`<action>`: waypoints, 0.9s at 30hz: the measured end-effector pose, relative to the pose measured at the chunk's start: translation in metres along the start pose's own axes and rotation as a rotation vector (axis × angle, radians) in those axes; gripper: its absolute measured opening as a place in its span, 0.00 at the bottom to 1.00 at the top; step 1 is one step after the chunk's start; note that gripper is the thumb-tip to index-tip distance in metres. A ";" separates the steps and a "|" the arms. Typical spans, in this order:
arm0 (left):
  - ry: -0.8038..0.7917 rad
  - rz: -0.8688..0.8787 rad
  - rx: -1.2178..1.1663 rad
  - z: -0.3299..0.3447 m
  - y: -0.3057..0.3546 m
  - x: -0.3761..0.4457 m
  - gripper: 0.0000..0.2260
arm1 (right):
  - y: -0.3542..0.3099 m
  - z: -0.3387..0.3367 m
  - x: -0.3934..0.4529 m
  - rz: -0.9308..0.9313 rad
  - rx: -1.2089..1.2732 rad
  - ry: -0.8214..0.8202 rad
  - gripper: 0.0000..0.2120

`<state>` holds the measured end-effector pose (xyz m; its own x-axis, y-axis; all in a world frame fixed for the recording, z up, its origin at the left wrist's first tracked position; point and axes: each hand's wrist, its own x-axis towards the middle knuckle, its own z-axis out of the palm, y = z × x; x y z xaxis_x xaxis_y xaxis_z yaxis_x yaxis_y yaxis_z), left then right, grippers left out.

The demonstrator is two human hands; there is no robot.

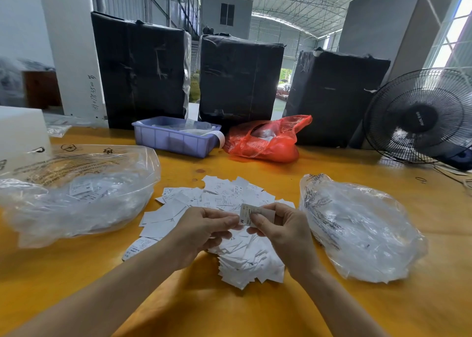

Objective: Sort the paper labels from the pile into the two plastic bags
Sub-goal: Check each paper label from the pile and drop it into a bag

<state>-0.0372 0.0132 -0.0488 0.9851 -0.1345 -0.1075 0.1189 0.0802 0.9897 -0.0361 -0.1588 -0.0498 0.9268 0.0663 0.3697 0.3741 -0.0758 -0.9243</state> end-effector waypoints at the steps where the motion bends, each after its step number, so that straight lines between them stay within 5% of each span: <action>1: 0.003 -0.001 -0.004 0.000 0.000 0.000 0.06 | 0.000 0.000 0.000 0.005 -0.002 -0.011 0.05; 11: -0.008 -0.002 -0.007 0.002 0.000 0.000 0.10 | 0.002 -0.001 0.000 -0.011 0.037 0.038 0.02; 19: 0.028 0.012 0.005 -0.001 -0.001 0.002 0.09 | 0.004 0.001 -0.001 0.075 0.022 -0.091 0.01; 27: 0.024 0.055 0.078 0.002 -0.005 0.003 0.06 | 0.004 -0.005 0.001 0.144 -0.096 -0.208 0.12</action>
<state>-0.0353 0.0108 -0.0540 0.9926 -0.1083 -0.0546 0.0560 0.0096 0.9984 -0.0334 -0.1637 -0.0525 0.9476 0.2503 0.1983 0.2494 -0.1922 -0.9491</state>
